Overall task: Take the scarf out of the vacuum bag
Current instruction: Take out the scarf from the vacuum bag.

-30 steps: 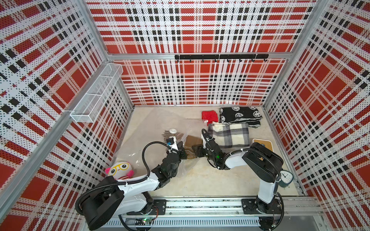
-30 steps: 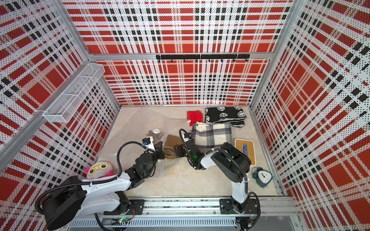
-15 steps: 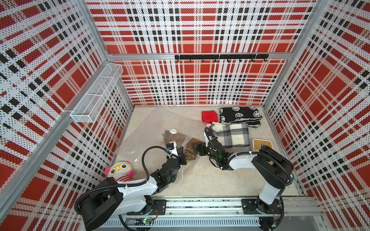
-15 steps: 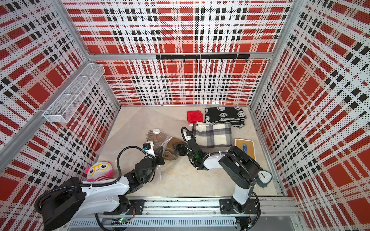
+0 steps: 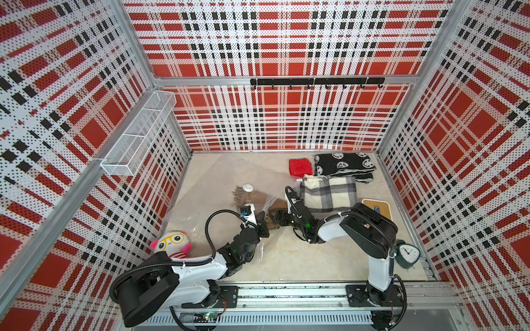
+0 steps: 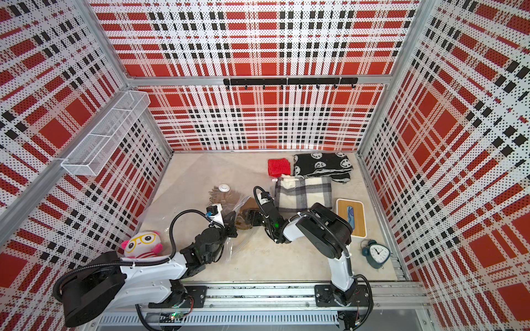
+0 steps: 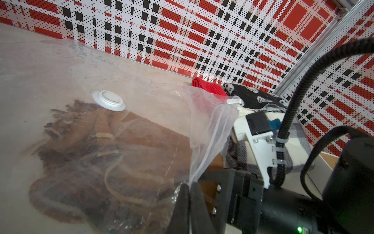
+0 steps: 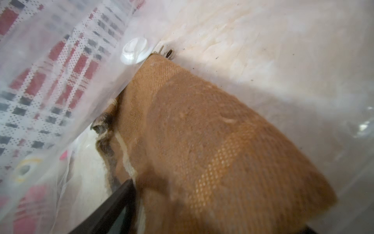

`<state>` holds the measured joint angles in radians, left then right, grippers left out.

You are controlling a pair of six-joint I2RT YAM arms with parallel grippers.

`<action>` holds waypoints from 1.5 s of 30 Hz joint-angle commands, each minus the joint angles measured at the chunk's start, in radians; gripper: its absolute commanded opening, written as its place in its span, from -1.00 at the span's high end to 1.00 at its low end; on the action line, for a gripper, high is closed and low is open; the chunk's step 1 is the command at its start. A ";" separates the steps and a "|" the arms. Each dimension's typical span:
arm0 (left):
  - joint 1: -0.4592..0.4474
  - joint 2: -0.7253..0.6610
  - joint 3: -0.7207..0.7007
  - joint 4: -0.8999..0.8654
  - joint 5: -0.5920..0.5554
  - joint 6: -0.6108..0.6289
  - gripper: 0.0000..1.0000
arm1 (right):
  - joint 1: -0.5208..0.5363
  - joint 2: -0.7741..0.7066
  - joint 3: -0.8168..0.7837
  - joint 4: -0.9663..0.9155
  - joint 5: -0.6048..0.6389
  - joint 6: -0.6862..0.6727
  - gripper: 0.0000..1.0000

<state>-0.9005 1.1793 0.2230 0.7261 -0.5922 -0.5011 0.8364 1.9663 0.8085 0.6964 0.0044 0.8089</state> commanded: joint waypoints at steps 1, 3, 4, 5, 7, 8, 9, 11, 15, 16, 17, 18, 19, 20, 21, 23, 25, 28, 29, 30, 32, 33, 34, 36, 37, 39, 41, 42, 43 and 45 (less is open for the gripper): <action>-0.006 0.009 -0.008 0.033 -0.020 -0.007 1.00 | 0.009 0.023 0.015 0.052 -0.015 0.006 -0.25; -0.006 0.014 -0.012 0.040 -0.021 -0.007 1.00 | 0.009 0.019 0.023 0.046 -0.022 -0.011 0.20; -0.005 0.019 -0.016 0.045 -0.026 -0.008 1.00 | 0.010 0.012 0.023 0.042 -0.027 -0.020 0.38; -0.003 0.024 -0.020 0.046 -0.031 -0.008 1.00 | 0.012 0.002 0.022 0.032 -0.027 -0.027 0.49; 0.007 0.029 -0.026 0.047 -0.038 -0.008 1.00 | 0.015 -0.031 0.006 0.015 -0.021 -0.040 0.56; 0.009 0.032 -0.029 0.050 -0.043 -0.009 1.00 | 0.015 -0.050 -0.008 0.012 -0.022 -0.042 0.56; 0.012 0.034 -0.032 0.049 -0.048 -0.008 1.00 | 0.015 -0.079 -0.025 0.007 -0.021 -0.046 0.55; 0.014 0.039 -0.036 0.049 -0.061 -0.008 1.00 | 0.015 -0.135 -0.053 -0.023 -0.023 -0.058 0.54; 0.011 0.050 -0.037 0.047 -0.088 -0.004 1.00 | 0.013 -0.235 -0.092 -0.108 -0.064 -0.074 0.52; 0.009 0.054 -0.038 0.048 -0.092 -0.004 1.00 | 0.013 -0.254 -0.101 -0.125 -0.076 -0.076 0.51; 0.008 0.057 -0.043 0.048 -0.091 -0.007 1.00 | 0.013 -0.274 -0.111 -0.144 -0.090 -0.076 0.51; 0.006 0.059 -0.048 0.049 -0.094 -0.011 1.00 | 0.011 -0.293 -0.123 -0.157 -0.106 -0.075 0.51; 0.003 0.063 -0.055 0.052 -0.102 -0.015 1.00 | 0.007 -0.306 -0.135 -0.168 -0.119 -0.071 0.51; 0.000 0.064 -0.061 0.053 -0.112 -0.015 1.00 | 0.002 -0.321 -0.146 -0.178 -0.134 -0.070 0.51; -0.001 0.062 -0.067 0.052 -0.115 -0.019 1.00 | -0.004 -0.335 -0.156 -0.194 -0.152 -0.067 0.51; -0.001 0.053 -0.079 0.055 -0.115 -0.022 1.00 | -0.012 -0.359 -0.176 -0.226 -0.171 -0.066 0.51; -0.002 0.040 -0.093 0.054 -0.116 -0.023 1.00 | -0.021 -0.388 -0.200 -0.259 -0.192 -0.068 0.51; 0.000 0.019 -0.110 0.053 -0.125 -0.021 1.00 | -0.045 -0.456 -0.244 -0.312 -0.213 -0.069 0.51; 0.000 0.015 -0.115 0.052 -0.127 -0.023 1.00 | -0.054 -0.476 -0.254 -0.336 -0.216 -0.070 0.51; -0.001 0.008 -0.120 0.053 -0.122 -0.030 1.00 | -0.063 -0.494 -0.264 -0.365 -0.215 -0.070 0.51; -0.009 0.004 -0.134 0.084 -0.094 -0.034 1.00 | -0.075 -0.518 -0.275 -0.422 -0.205 -0.067 0.50; -0.015 0.008 -0.130 0.088 -0.087 -0.031 1.00 | -0.080 -0.528 -0.279 -0.453 -0.204 -0.066 0.51; -0.020 0.015 -0.124 0.088 -0.095 -0.025 1.00 | -0.084 -0.543 -0.282 -0.477 -0.198 -0.065 0.51; -0.030 0.038 -0.109 0.090 -0.108 -0.015 1.00 | -0.090 -0.581 -0.283 -0.556 -0.170 -0.066 0.51; -0.032 0.049 -0.106 0.089 -0.109 -0.014 1.00 | -0.094 -0.598 -0.278 -0.602 -0.154 -0.067 0.51; -0.038 0.074 -0.103 0.100 -0.110 -0.008 1.00 | -0.098 -0.631 -0.263 -0.710 -0.119 -0.073 0.51; -0.041 0.088 -0.112 0.129 -0.110 -0.002 1.00 | -0.100 -0.662 -0.253 -0.804 -0.088 -0.079 0.50; -0.041 0.090 -0.116 0.140 -0.104 0.002 1.00 | -0.103 -0.679 -0.247 -0.857 -0.074 -0.085 0.50; -0.043 0.090 -0.117 0.147 -0.097 0.004 1.00 | -0.109 -0.692 -0.246 -0.899 -0.066 -0.090 0.50; -0.043 0.094 -0.117 0.162 -0.098 0.014 1.00 | -0.144 -0.718 -0.240 -0.987 -0.061 -0.106 0.49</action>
<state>-0.9379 1.2655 0.1059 0.8326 -0.6846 -0.5133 0.7269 1.2896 0.5434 -0.0910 -0.1112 0.7319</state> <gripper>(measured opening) 0.051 0.253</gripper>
